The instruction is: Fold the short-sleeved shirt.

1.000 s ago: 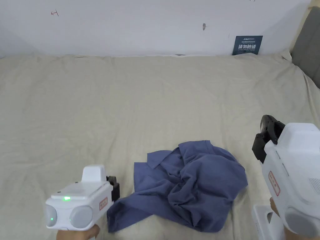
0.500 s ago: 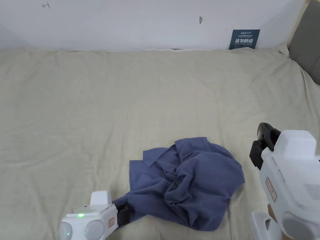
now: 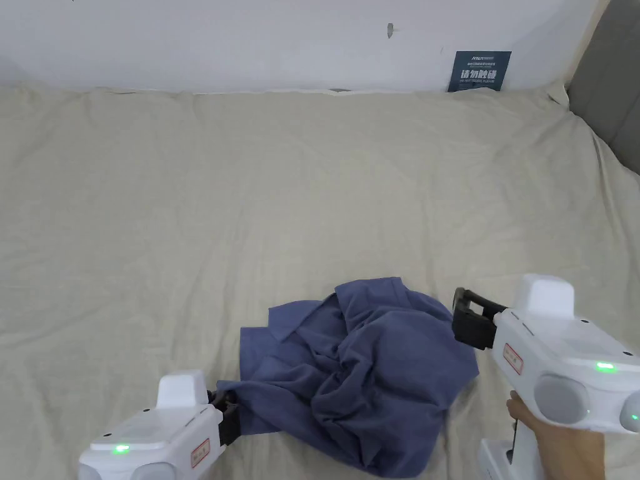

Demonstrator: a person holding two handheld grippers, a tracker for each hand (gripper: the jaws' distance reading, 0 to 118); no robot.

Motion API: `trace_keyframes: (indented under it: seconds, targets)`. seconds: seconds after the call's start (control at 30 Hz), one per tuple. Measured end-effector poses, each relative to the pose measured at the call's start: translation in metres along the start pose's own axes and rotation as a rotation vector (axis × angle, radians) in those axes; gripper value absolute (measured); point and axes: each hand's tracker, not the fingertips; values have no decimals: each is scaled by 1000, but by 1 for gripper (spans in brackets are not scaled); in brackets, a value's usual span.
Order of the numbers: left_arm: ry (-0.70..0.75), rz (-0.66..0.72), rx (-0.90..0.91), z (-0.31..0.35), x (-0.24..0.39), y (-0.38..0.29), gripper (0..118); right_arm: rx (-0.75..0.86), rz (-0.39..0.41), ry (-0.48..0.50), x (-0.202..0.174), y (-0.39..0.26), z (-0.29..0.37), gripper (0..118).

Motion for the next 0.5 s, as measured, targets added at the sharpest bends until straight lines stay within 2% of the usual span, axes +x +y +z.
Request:
trace_keyframes:
  seconds: [0.1,0.2,0.3,0.37,0.4,0.43,0.5]
  targets:
    - [-13,-2,14,1,0,9,9,-113,-11,4,8,-4,-51,95]
    - [-15,-10,14,-3,1,14,9,-259,-30,-14,16,-5,-105,106]
    - [-13,-25,8,-9,1,16,9,-345,-55,-7,17,-4,-142,105]
    - [-11,-29,1,-12,1,18,9,-407,-51,-16,15,-3,-161,91]
    - [-12,-24,-2,-13,0,18,9,-423,-33,-12,13,-4,-166,77]
    - [-16,-16,-8,-14,-1,17,9,-441,-24,8,14,-7,-173,50]
    - [-16,-4,-16,-15,-3,17,9,-479,-54,64,12,-13,-177,39]
